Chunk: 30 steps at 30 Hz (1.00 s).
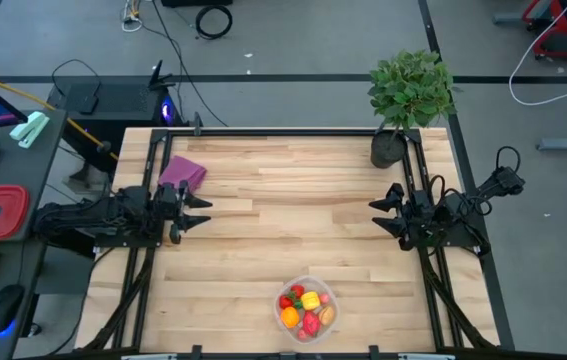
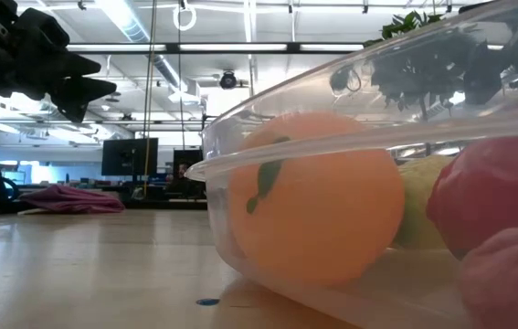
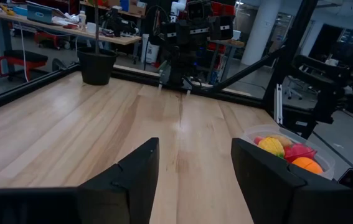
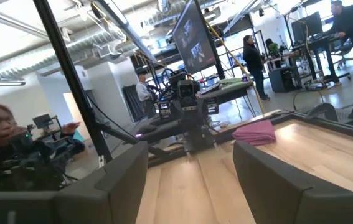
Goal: Pick and placing Produce into tupperware
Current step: Return to Home Position
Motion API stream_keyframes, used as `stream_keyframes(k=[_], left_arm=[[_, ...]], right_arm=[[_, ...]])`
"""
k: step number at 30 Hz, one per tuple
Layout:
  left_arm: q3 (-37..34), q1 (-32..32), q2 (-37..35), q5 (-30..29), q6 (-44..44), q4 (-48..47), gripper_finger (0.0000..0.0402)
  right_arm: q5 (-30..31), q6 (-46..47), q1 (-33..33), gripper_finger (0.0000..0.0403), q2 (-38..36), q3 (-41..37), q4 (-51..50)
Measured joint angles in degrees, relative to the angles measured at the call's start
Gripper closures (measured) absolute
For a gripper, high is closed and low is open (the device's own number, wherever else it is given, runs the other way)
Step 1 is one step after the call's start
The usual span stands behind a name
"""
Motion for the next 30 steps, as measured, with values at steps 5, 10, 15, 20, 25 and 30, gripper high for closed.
stream_keyframes(k=[5,10,15,20,25,30], left_arm=[[0.00,0.00,0.00,-0.01,0.00,0.00,0.0199],[0.00,0.00,0.00,0.00,-0.02,0.00,0.0202],[0.00,0.00,0.00,0.00,0.00,-0.01,0.0196],[0.00,0.00,0.00,0.00,0.02,0.00,0.0199],[0.00,0.00,0.00,0.00,0.03,-0.01,0.0204],[0.00,0.00,0.00,0.00,0.02,0.00,0.0200]], right_arm=[[0.00,0.00,0.00,0.0157,0.00,0.00,0.00],[0.00,0.00,0.00,0.0157,0.00,0.00,0.00],[0.00,0.00,0.00,0.0157,0.02,0.00,0.00],[0.00,0.00,0.00,0.0157,0.02,0.00,-0.01],[0.00,0.00,0.00,0.0157,0.02,0.00,-0.02],[0.00,0.00,0.00,0.0157,0.02,0.00,0.00]])
